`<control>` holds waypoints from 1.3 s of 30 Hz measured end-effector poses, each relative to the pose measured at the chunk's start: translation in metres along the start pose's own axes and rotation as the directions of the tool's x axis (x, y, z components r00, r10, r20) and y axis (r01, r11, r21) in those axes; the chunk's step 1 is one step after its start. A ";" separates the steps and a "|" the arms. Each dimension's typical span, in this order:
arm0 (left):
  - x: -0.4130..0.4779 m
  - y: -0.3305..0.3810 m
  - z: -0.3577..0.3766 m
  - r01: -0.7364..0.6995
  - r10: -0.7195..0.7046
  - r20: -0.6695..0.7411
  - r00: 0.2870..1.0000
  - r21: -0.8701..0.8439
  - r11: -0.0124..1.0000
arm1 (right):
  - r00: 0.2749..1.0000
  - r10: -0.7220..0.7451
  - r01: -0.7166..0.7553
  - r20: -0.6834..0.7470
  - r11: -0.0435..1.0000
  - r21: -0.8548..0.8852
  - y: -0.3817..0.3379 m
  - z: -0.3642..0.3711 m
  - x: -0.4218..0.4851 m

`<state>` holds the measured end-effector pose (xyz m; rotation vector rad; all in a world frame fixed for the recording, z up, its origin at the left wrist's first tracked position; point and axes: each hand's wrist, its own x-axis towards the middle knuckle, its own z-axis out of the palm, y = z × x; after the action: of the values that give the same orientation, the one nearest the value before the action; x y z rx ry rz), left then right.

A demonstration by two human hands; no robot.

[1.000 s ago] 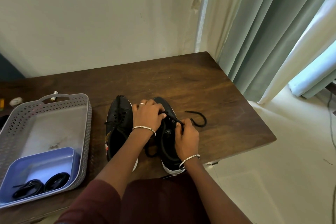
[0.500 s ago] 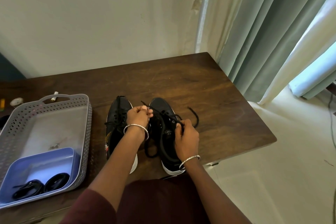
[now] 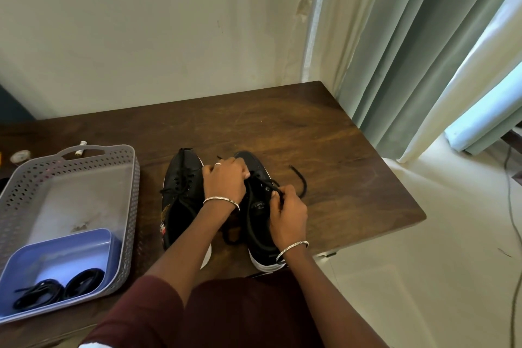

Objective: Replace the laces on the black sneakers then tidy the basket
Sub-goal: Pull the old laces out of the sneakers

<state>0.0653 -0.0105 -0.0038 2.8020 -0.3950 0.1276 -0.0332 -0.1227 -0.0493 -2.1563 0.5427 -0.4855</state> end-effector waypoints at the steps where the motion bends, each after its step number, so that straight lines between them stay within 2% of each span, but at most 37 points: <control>1: 0.000 -0.004 0.001 0.093 -0.094 0.000 0.996 -0.139 0.986 | 1.000 0.002 -0.002 0.001 1.000 0.001 0.000 0.000 0.000; 2: -0.001 -0.008 0.003 0.203 -0.201 0.040 0.979 -0.327 0.923 | 1.000 0.003 -0.003 0.000 1.000 0.000 0.001 0.000 0.000; 3: -0.002 -0.012 0.003 0.313 -0.301 0.114 0.947 -0.542 0.780 | 1.000 0.002 -0.002 -0.001 1.000 -0.003 0.001 0.000 0.000; 4: -0.004 -0.015 0.004 0.399 -0.373 0.205 0.905 -0.713 0.577 | 1.000 0.000 0.000 -0.003 1.000 -0.006 0.001 0.000 0.000; 5: -0.007 -0.018 0.004 0.448 -0.423 0.272 0.865 -0.798 0.404 | 1.000 -0.002 0.002 -0.005 1.000 -0.006 0.001 0.001 0.001; 6: -0.010 -0.020 0.005 0.467 -0.450 0.299 0.841 -0.821 0.328 | 1.000 -0.002 0.002 -0.006 1.000 -0.005 0.002 0.001 0.001; 7: -0.013 -0.022 0.006 0.470 -0.461 0.287 0.840 -0.809 0.352 | 1.000 -0.001 0.001 -0.004 1.000 -0.004 0.002 0.001 0.000; 9: -0.017 -0.023 0.010 0.404 -0.423 0.157 0.892 -0.697 0.593 | 1.000 0.003 -0.003 -0.001 1.000 -0.009 0.002 0.001 0.001; 11: -0.018 -0.020 0.013 0.223 -0.267 -0.024 0.963 -0.485 0.846 | 1.000 0.003 -0.003 0.000 1.000 -0.013 0.001 0.001 0.001; 13: -0.018 -0.012 0.007 0.062 -0.094 -0.106 0.990 -0.274 0.960 | 1.000 -0.001 0.001 0.001 1.000 -0.010 0.000 0.000 0.000; 16: -0.012 -0.004 0.002 -0.033 0.030 -0.037 0.999 -0.070 0.997 | 1.000 0.005 -0.005 0.014 1.000 -0.016 0.000 0.000 0.001; 19: -0.006 -0.004 0.002 -0.116 0.119 -0.015 0.993 0.126 0.985 | 1.000 0.009 -0.009 0.022 1.000 -0.020 0.000 0.001 0.001; 21: -0.005 -0.003 0.003 -0.097 0.102 -0.055 0.993 0.096 0.991 | 1.000 0.011 -0.011 0.020 1.000 -0.023 0.000 0.000 0.001; 22: -0.006 -0.004 0.005 -0.051 0.051 -0.075 0.996 0.003 0.999 | 1.000 0.012 -0.012 0.017 1.000 -0.022 0.000 0.000 0.001; 23: -0.007 -0.004 0.007 0.015 -0.027 -0.071 0.997 -0.164 0.986 | 1.000 0.013 -0.012 0.012 1.000 -0.018 0.000 0.000 0.000; 24: -0.008 -0.005 0.010 0.108 -0.134 -0.039 0.990 -0.390 0.914 | 1.000 0.012 -0.012 0.008 1.000 -0.010 0.001 0.000 0.001; 25: -0.009 -0.005 0.010 0.227 -0.268 0.033 0.963 -0.634 0.740 | 1.000 0.012 -0.012 0.007 1.000 0.000 0.001 0.001 0.001; 26: -0.009 -0.004 0.007 0.348 -0.398 0.159 0.903 -0.816 0.462 | 1.000 0.014 -0.014 0.008 1.000 0.006 0.001 0.001 0.001; 27: -0.010 -0.002 0.001 0.433 -0.461 0.329 0.824 -0.890 0.141 | 1.000 0.017 -0.017 0.011 1.000 0.006 0.001 0.001 0.001; 28: -0.010 -0.003 -0.006 0.464 -0.455 0.474 0.754 -0.875 -0.141 | 1.000 0.018 -0.018 0.014 1.000 0.005 0.000 0.000 0.000; 29: -0.010 -0.005 -0.011 0.456 -0.425 0.563 0.709 -0.826 -0.331 | 1.000 0.018 -0.018 0.015 1.000 0.006 0.000 0.000 0.000; 30: -0.010 -0.008 -0.013 0.447 -0.400 0.607 0.687 -0.786 -0.427 | 1.000 0.016 -0.016 0.014 1.000 0.007 0.000 0.000 0.000; 31: -0.011 -0.011 -0.013 0.450 -0.394 0.621 0.677 -0.774 -0.446 | 1.000 0.013 -0.013 0.015 1.000 0.007 0.000 -0.001 0.000; 32: -0.011 -0.012 -0.013 0.471 -0.423 0.598 0.681 -0.800 -0.372 | 1.000 0.011 -0.011 0.016 1.000 0.005 -0.001 -0.001 0.000; 33: -0.012 -0.012 -0.010 0.505 -0.486 0.527 0.697 -0.842 -0.189 | 1.000 0.011 -0.011 0.017 1.000 0.001 -0.001 -0.001 0.000; 34: -0.014 -0.014 -0.005 0.516 -0.543 0.392 0.743 -0.852 0.091 | 1.000 0.014 -0.014 0.019 1.000 -0.001 -0.001 -0.001 0.001; 35: -0.015 -0.016 -0.001 0.466 -0.537 0.203 0.819 -0.782 0.415 | 1.000 0.018 -0.018 0.020 1.000 -0.001 -0.001 0.000 0.001; 36: -0.017 -0.016 0.000 0.343 -0.437 0.022 0.899 -0.657 0.672 | 1.000 0.019 -0.019 0.020 1.000 0.002 -0.001 0.000 0.001; 37: -0.017 -0.016 0.000 0.192 -0.282 -0.102 0.954 -0.516 0.835 | 1.000 0.018 -0.018 0.019 1.000 0.004 0.000 0.001 0.000; 38: -0.016 -0.015 0.000 0.074 -0.139 -0.148 0.979 -0.379 0.923 | 1.000 0.015 -0.015 0.017 1.000 0.006 0.000 0.000 0.000; 39: -0.014 -0.012 0.000 0.009 -0.042 -0.124 0.991 -0.256 0.967 | 1.000 0.013 -0.013 0.016 1.000 0.006 0.000 0.000 0.000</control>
<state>0.0552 0.0040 -0.0089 2.5282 -0.3190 0.2329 -0.0328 -0.1229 -0.0496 -2.1476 0.5456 -0.4613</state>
